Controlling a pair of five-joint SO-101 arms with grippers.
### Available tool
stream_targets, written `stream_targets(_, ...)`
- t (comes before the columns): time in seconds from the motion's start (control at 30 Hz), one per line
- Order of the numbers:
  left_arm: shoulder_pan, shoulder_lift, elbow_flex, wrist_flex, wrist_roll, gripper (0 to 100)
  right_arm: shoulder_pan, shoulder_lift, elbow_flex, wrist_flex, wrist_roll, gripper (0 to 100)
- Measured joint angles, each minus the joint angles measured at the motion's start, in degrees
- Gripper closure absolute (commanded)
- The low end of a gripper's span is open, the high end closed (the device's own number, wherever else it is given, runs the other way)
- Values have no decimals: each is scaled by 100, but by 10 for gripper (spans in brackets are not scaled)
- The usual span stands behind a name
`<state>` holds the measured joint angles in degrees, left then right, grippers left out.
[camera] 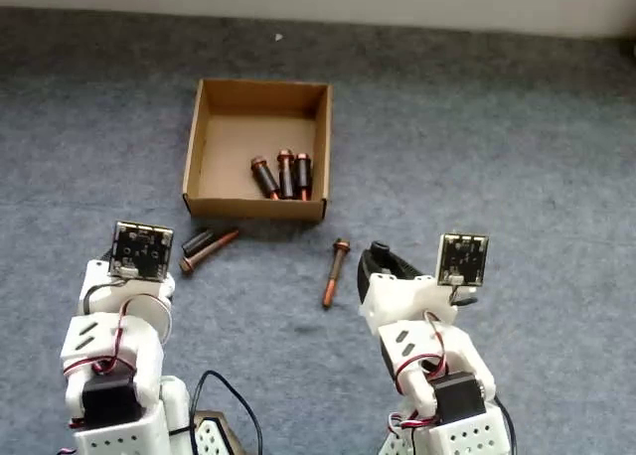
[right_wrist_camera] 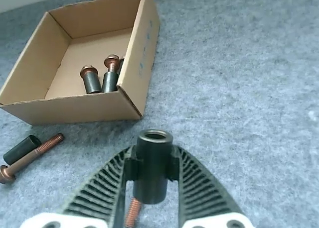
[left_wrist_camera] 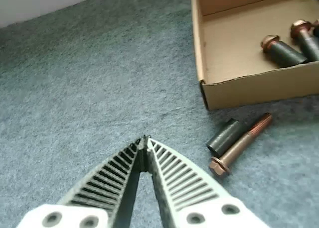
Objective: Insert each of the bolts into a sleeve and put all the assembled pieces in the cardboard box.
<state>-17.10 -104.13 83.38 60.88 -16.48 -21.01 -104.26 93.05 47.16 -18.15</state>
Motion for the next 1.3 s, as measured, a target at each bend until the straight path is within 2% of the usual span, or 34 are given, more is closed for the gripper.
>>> stream_targets(0.2, 765, 290, -1046, 818, -88, 966, 0, 0, 0, -18, 0, 994)
stream_targets(0.4, 1363, 2391, -2022, 879, -378, 965, 0, 0, 0, -18, 0, 994)
stream_targets(0.57, 1389, 4571, -2857, 879, -730, 960, 0, 0, 0, -18, 0, 994)
stream_targets(0.73, 1415, 6198, -3288, 879, -1090, 821, 0, 0, 0, -18, 0, 994)
stream_targets(0.8, 1407, 6690, -3341, 879, -1134, 809, 0, 0, 0, -18, 0, 994)
stream_targets(1.07, 1424, 7807, -3376, 862, -1442, 819, 0, 0, 0, -18, 35, 994)
stream_targets(1.3, 1310, 8475, -3842, 519, -1468, 818, 0, 0, 0, -18, 35, 994)
